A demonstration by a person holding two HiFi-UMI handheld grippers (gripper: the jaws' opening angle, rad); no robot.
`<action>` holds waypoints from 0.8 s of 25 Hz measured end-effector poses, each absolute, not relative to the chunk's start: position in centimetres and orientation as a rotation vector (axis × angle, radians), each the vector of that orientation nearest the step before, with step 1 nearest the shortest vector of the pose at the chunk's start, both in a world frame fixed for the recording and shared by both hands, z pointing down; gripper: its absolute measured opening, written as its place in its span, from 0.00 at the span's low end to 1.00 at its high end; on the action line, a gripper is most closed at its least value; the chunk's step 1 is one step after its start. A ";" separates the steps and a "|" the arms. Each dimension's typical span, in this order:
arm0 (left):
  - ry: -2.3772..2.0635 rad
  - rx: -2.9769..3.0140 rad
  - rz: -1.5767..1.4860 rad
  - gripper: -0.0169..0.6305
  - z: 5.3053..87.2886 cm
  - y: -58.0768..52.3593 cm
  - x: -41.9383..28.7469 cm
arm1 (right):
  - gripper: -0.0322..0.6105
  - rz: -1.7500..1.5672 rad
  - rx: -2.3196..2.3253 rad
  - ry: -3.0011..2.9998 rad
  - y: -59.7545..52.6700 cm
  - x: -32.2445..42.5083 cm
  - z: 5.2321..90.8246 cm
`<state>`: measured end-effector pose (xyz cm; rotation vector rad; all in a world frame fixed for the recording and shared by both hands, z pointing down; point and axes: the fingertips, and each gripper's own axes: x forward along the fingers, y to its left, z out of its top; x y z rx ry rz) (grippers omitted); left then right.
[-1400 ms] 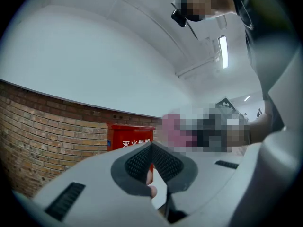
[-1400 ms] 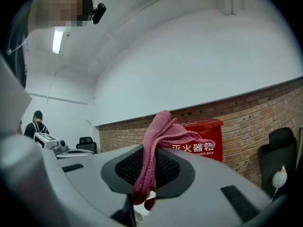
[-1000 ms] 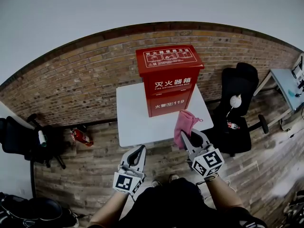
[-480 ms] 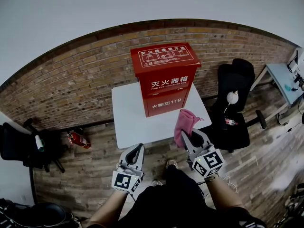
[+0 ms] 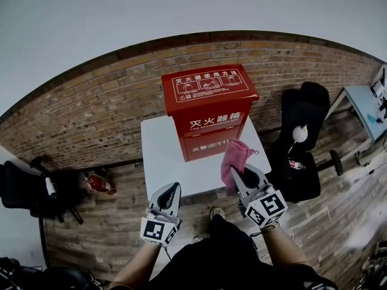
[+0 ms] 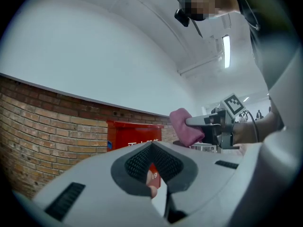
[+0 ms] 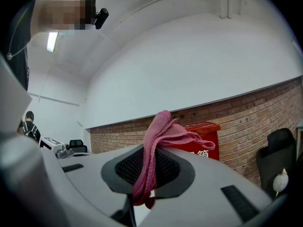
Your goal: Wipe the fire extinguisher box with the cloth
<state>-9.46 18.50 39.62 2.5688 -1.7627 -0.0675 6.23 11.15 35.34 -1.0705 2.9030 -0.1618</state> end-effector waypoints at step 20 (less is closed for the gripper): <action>-1.977 2.399 -0.017 0.07 38.1 3.5 -9.8 | 0.15 -0.111 -0.777 2.954 -4.1 5.9 31.5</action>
